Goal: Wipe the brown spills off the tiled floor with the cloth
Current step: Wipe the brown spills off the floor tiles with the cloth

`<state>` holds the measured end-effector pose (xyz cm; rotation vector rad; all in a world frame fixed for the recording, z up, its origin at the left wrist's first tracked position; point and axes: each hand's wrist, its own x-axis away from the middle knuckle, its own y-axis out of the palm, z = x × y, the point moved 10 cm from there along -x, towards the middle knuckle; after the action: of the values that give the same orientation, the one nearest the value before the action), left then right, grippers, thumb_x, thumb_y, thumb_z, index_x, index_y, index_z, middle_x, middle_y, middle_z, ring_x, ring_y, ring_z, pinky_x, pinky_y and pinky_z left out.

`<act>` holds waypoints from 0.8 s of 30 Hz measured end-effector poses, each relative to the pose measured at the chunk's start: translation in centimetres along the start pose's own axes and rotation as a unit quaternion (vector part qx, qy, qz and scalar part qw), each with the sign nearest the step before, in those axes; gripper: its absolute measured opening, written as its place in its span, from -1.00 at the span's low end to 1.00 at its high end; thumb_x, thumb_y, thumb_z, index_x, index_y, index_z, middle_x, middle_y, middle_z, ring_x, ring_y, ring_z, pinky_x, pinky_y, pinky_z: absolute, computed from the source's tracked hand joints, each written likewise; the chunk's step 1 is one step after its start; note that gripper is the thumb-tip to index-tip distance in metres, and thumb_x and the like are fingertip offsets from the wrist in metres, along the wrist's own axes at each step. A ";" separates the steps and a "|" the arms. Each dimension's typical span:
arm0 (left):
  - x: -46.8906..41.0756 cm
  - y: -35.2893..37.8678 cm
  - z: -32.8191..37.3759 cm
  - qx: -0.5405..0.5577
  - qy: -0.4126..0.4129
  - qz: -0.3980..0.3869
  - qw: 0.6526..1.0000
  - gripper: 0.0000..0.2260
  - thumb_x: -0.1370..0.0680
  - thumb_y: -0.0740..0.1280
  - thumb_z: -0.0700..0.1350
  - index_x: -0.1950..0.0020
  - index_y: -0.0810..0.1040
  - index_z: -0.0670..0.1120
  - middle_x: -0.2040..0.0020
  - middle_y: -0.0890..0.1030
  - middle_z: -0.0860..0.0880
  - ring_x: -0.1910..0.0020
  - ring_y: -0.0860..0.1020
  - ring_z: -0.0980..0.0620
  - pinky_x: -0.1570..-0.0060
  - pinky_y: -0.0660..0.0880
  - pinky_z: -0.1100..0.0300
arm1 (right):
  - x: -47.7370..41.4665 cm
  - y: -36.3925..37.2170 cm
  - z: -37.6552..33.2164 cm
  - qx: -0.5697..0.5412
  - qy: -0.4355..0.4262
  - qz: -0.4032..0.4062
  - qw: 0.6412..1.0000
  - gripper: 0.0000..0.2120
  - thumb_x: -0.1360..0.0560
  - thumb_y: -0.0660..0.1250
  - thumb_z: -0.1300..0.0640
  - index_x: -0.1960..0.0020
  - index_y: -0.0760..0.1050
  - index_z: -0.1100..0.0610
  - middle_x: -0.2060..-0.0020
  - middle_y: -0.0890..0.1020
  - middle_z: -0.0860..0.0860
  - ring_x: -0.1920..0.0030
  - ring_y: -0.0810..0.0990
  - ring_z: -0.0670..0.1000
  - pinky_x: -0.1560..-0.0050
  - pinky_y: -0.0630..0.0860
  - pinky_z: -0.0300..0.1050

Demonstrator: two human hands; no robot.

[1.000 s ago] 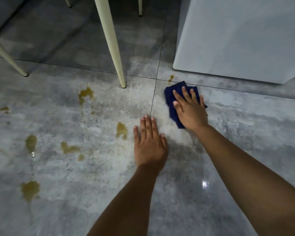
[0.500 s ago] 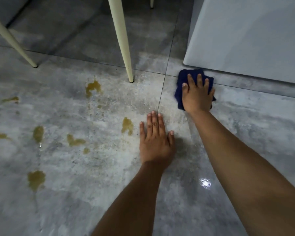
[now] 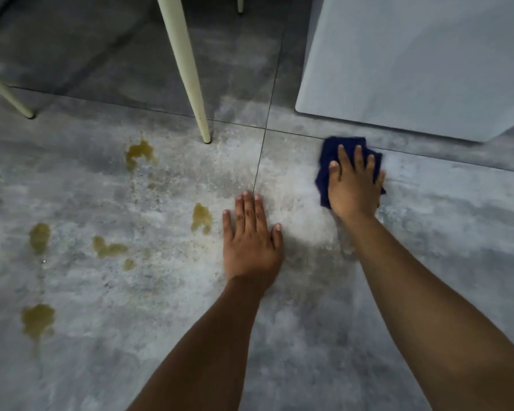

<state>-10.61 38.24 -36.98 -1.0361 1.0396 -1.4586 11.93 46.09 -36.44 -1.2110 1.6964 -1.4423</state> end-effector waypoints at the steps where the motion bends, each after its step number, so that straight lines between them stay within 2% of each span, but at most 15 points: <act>1: 0.0 0.0 0.0 0.000 0.000 0.003 1.000 -0.42 -0.62 -0.15 0.11 -0.55 -0.18 -0.16 -0.57 -0.16 -0.12 -0.53 -0.24 -0.03 -0.47 -0.27 -0.04 | 1.7 -0.4 1.8 -0.008 0.030 0.010 0.999 -0.51 -0.64 -0.14 -0.14 -0.55 0.03 -0.08 -0.56 0.02 0.02 -0.54 -0.07 0.13 -0.48 -0.15 0.20; 4: 0.0 0.1 0.0 -0.006 -0.002 0.000 1.000 -0.42 -0.61 -0.17 0.12 -0.55 -0.18 -0.16 -0.57 -0.14 -0.12 -0.53 -0.23 -0.03 -0.47 -0.27 -0.04 | 8.0 -0.1 3.5 -0.014 0.088 0.019 0.996 -0.51 -0.64 -0.13 -0.13 -0.55 0.02 -0.10 -0.56 0.00 0.02 -0.54 -0.08 0.11 -0.48 -0.15 0.20; 7: -0.1 0.4 -0.1 -0.023 -0.007 -0.018 1.000 -0.42 -0.61 -0.22 0.13 -0.54 -0.24 -0.15 -0.57 -0.21 -0.12 -0.52 -0.28 -0.03 -0.48 -0.27 -0.05 | 11.0 1.2 0.9 0.009 0.039 0.005 0.999 -0.51 -0.63 -0.15 -0.15 -0.55 -0.02 -0.12 -0.56 -0.04 -0.02 -0.54 -0.12 0.09 -0.48 -0.22 0.15; 10: -0.1 0.4 -0.1 -0.029 -0.009 -0.024 0.999 -0.42 -0.62 -0.22 0.13 -0.54 -0.27 -0.15 -0.56 -0.23 -0.12 -0.52 -0.30 -0.02 -0.48 -0.27 -0.05 | 9.2 1.0 1.6 0.024 -0.012 -0.018 0.999 -0.51 -0.62 -0.17 -0.18 -0.54 -0.04 -0.16 -0.55 -0.05 -0.06 -0.54 -0.13 0.06 -0.47 -0.24 0.11; 12: -0.1 0.4 -0.1 -0.025 -0.009 -0.026 0.999 -0.42 -0.62 -0.20 0.13 -0.54 -0.26 -0.14 -0.57 -0.22 -0.11 -0.52 -0.29 -0.01 -0.48 -0.27 -0.05 | 7.7 -0.4 6.6 0.022 0.039 0.014 0.999 -0.52 -0.63 -0.12 -0.16 -0.54 0.03 -0.14 -0.55 0.02 -0.02 -0.54 -0.06 0.09 -0.48 -0.16 0.16; 14: -0.1 0.4 0.0 -0.020 -0.007 -0.025 0.999 -0.41 -0.62 -0.19 0.14 -0.54 -0.24 -0.15 -0.57 -0.21 -0.11 -0.53 -0.28 -0.01 -0.48 -0.29 -0.04 | 8.6 -2.1 13.2 0.007 0.132 0.056 0.990 -0.53 -0.64 -0.05 -0.12 -0.53 0.11 -0.09 -0.54 0.09 0.04 -0.53 0.01 0.14 -0.47 -0.10 0.20; 16: -0.1 0.5 -0.1 -0.021 -0.006 -0.022 1.000 -0.41 -0.62 -0.19 0.14 -0.55 -0.22 -0.16 -0.57 -0.19 -0.12 -0.53 -0.25 -0.02 -0.48 -0.29 -0.03 | 12.1 -3.1 18.2 -0.008 0.209 0.073 0.975 -0.53 -0.64 -0.05 -0.09 -0.54 0.11 -0.07 -0.54 0.09 0.06 -0.52 0.02 0.16 -0.47 -0.09 0.22; 18: -0.1 0.6 -0.2 -0.022 -0.001 -0.018 1.000 -0.41 -0.62 -0.18 0.14 -0.55 -0.21 -0.16 -0.57 -0.17 -0.13 -0.54 -0.24 -0.03 -0.48 -0.27 -0.05 | 16.7 -3.0 20.1 -0.029 0.272 0.080 0.958 -0.54 -0.65 -0.05 -0.07 -0.54 0.10 -0.05 -0.55 0.08 0.06 -0.53 0.00 0.17 -0.46 -0.10 0.24; 20: -0.1 0.6 -0.1 -0.017 0.004 -0.019 1.000 -0.41 -0.63 -0.18 0.13 -0.55 -0.21 -0.17 -0.57 -0.17 -0.13 -0.54 -0.23 -0.04 -0.48 -0.26 -0.05 | 21.1 -2.2 18.5 -0.035 0.298 0.085 0.950 -0.54 -0.65 -0.04 -0.06 -0.54 0.11 -0.05 -0.54 0.09 0.06 -0.52 0.00 0.17 -0.45 -0.10 0.24; 24: 0.0 0.5 -0.1 -0.009 0.009 -0.017 1.000 -0.42 -0.63 -0.16 0.13 -0.55 -0.17 -0.17 -0.58 -0.14 -0.14 -0.54 -0.21 -0.05 -0.48 -0.26 -0.05 | 22.4 0.4 11.6 -0.021 0.213 0.049 0.976 -0.53 -0.64 -0.07 -0.08 -0.54 0.05 -0.09 -0.55 0.04 0.03 -0.54 -0.05 0.13 -0.46 -0.19 0.17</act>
<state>-10.61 38.24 -37.55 -1.0601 1.0539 -1.4916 12.90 20.89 -36.96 -0.8635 2.0436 -1.6992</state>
